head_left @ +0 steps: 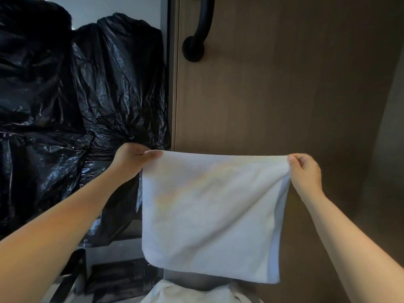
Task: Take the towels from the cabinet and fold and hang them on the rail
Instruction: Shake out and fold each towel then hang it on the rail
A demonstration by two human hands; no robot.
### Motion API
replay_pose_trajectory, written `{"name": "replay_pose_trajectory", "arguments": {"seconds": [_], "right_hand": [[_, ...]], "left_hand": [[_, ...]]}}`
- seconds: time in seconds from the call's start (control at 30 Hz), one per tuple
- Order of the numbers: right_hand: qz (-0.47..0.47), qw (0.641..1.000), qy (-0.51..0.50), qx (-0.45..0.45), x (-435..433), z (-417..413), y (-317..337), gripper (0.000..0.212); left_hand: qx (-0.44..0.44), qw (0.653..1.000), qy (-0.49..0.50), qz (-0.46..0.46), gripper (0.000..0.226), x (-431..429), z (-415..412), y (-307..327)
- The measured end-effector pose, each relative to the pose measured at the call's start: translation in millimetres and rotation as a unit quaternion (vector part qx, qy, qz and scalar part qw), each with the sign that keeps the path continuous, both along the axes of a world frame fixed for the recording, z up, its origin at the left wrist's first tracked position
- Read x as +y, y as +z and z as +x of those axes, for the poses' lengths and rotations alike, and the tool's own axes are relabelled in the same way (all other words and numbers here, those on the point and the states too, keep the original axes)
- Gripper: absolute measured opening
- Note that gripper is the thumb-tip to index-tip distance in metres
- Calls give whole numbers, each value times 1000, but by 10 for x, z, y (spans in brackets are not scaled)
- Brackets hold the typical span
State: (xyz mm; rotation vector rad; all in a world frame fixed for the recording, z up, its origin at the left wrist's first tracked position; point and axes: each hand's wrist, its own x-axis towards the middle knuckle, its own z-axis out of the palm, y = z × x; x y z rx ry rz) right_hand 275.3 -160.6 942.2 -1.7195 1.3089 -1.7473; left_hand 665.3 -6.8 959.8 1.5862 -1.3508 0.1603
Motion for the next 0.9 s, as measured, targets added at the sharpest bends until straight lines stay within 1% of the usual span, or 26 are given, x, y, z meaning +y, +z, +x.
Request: {"name": "replay_pose_trajectory", "arguments": {"seconds": [0.13,0.23,0.4,0.53,0.6,0.67,0.7,0.73,0.77,0.8,0.83,0.87,0.9], "right_hand": [[12,1000,7,-20,0,75,7,25],[14,1000,15,-19,16,100,35,27],[6,1000,9,-10,13,78,72,27],[19,1000,6,-9,11,74,68,26],[47,998,-20,34,18,54,51,28],[91,984,-70,139,87,70,21,37],[94,975,-84,185,151,105,-3,45],[76,972,-76,208,234,170,-35,50],[48,974,-46,216,335,257,-72,51],[22,978,15,209,460,358,-116,47],[12,976,100,193,599,469,-169,40],[20,966,187,179,736,578,-240,31],[32,951,253,173,849,675,-323,25]], "left_hand": [[71,997,9,-22,20,-56,7,-19],[80,996,15,-43,9,-46,-20,-41],[45,997,38,-57,6,-25,-28,11],[31,997,46,-53,10,9,-85,28],[46,997,21,-51,2,55,-180,22],[46,998,-9,-49,4,110,-329,-11],[36,998,-18,-42,5,135,-423,-37],[25,999,-29,-33,5,158,-533,-70],[16,999,-43,-20,5,179,-649,-113],[7,998,-61,-4,5,199,-771,-170],[-4,997,-81,15,4,213,-884,-238],[-12,995,-99,30,3,227,-985,-305],[-17,992,-116,40,2,244,-1064,-369]]}}
